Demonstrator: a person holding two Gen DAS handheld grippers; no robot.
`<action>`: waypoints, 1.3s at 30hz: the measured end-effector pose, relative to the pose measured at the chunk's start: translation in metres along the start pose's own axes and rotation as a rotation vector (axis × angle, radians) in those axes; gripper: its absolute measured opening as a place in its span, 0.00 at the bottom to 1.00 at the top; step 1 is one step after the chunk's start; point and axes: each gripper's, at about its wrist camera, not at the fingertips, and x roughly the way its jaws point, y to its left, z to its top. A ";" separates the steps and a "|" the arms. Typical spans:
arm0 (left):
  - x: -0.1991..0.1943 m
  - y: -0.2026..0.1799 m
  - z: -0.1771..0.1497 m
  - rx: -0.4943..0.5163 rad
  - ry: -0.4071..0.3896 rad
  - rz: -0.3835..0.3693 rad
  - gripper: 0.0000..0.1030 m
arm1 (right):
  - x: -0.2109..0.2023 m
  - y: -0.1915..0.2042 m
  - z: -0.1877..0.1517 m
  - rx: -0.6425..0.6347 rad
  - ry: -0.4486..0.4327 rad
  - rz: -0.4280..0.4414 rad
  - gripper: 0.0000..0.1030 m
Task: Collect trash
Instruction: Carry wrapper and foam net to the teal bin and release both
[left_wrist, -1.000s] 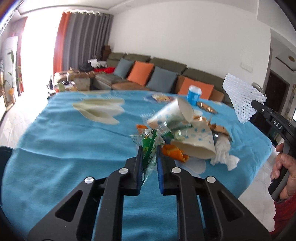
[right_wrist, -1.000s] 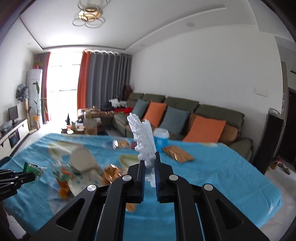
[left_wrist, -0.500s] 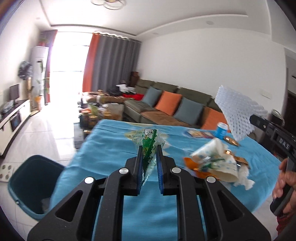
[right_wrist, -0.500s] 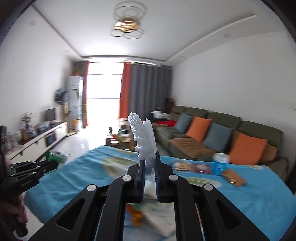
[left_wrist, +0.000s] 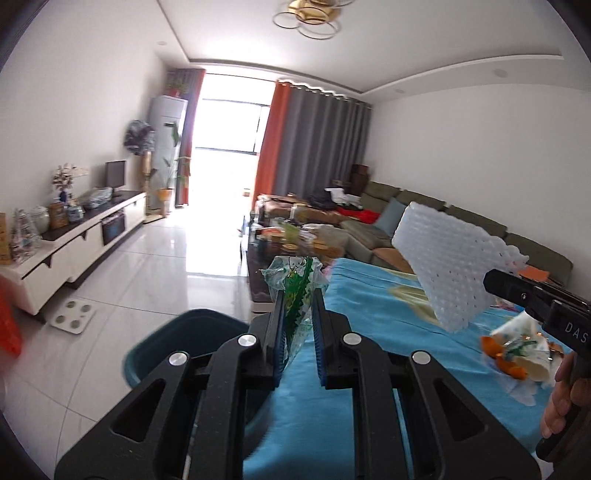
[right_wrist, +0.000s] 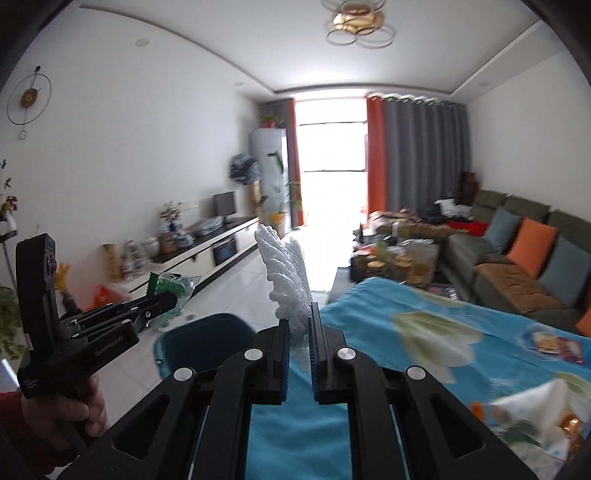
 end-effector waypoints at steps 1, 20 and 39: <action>-0.001 0.008 0.001 -0.003 -0.001 0.022 0.13 | 0.006 0.004 0.002 -0.002 0.013 0.017 0.08; 0.039 0.107 -0.025 -0.141 0.174 0.121 0.13 | 0.149 0.064 0.002 0.012 0.296 0.237 0.08; 0.149 0.131 -0.064 -0.234 0.356 0.140 0.45 | 0.214 0.072 -0.019 0.122 0.513 0.241 0.28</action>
